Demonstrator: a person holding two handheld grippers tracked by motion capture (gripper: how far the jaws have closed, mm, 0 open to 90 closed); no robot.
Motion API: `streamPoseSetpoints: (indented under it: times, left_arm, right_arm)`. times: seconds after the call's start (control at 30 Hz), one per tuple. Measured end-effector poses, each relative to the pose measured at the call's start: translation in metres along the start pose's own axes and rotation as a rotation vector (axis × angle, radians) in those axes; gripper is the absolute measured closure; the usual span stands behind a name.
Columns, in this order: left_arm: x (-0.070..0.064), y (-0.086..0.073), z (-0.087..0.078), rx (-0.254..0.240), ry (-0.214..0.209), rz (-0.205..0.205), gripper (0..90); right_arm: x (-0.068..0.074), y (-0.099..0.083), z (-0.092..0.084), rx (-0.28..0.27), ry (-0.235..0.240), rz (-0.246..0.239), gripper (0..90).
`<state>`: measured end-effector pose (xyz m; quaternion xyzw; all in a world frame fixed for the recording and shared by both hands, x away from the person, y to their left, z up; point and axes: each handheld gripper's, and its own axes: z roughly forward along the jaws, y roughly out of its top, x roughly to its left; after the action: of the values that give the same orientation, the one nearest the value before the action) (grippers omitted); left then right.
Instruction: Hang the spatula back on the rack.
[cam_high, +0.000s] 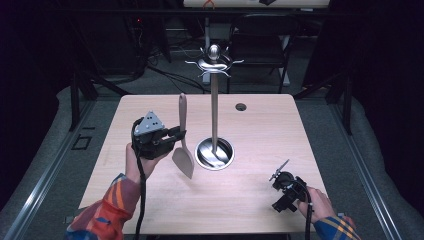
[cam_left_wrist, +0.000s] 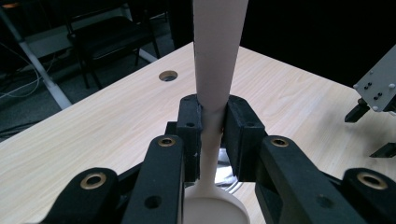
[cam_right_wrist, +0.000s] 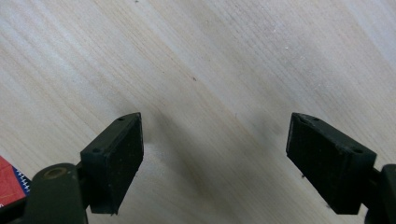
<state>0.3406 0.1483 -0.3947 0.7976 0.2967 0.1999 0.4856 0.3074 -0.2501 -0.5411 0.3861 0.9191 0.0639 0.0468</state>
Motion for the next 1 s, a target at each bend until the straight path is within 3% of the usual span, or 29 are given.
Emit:
streamPoseSetpoints:
  times: [1.0]
  left_arm:
    - [-0.007, 0.017, -0.005, -0.024, 0.004, 0.012, 77.2]
  right_arm:
    - [-0.001, -0.001, -0.002, -0.011, -0.013, -0.008, 18.5]
